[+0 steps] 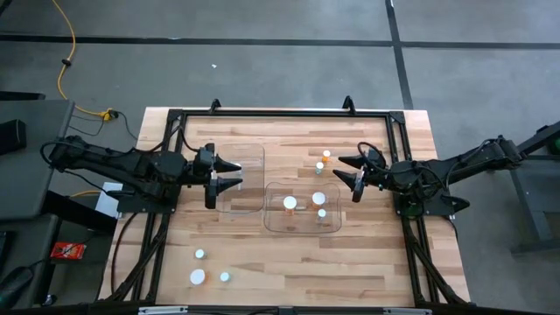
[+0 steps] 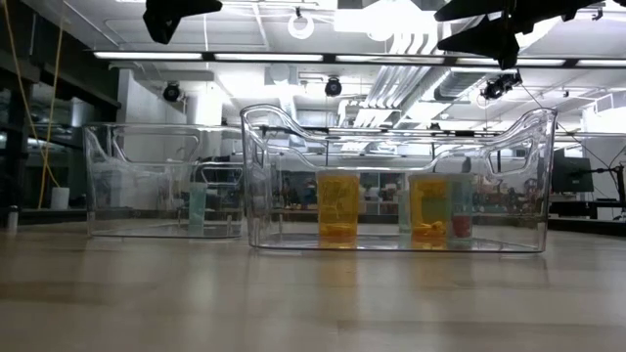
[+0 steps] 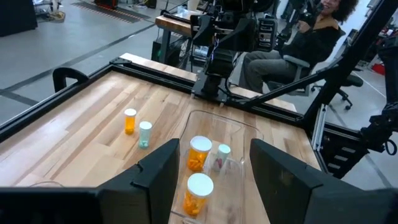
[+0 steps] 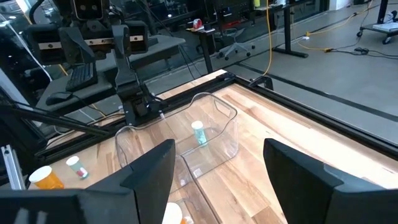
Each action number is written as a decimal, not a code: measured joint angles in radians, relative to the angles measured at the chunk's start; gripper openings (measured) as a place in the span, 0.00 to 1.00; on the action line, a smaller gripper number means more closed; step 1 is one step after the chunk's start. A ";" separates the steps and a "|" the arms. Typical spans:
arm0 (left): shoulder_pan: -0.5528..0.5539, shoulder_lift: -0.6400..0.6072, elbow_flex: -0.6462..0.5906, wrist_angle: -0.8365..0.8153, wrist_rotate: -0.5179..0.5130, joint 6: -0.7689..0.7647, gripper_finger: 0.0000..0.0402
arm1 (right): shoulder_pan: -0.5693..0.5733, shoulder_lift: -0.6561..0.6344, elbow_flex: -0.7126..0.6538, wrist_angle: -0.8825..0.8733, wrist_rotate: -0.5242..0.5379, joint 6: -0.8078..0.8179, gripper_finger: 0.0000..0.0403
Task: Pick and place medicine bottles into bin by pill shape (circle, oval)
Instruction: Put the top orange tablet bottle into the left transparent bin
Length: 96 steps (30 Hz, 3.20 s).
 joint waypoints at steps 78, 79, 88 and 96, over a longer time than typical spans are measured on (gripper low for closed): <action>0.001 0.000 0.001 -0.001 -0.035 0.002 0.46 | -0.747 0.738 -0.308 0.605 -0.672 -0.303 0.59; 0.001 0.000 0.001 -0.001 -0.035 0.002 0.46 | -0.747 0.759 -0.301 0.624 -0.677 -0.306 0.59; 0.001 0.000 0.001 -0.001 -0.035 0.002 0.46 | -0.747 0.886 -0.232 0.657 -0.673 -0.323 0.51; 0.001 0.000 0.001 -0.001 -0.035 0.002 0.46 | -0.747 0.890 -0.227 0.656 -0.647 -0.322 0.32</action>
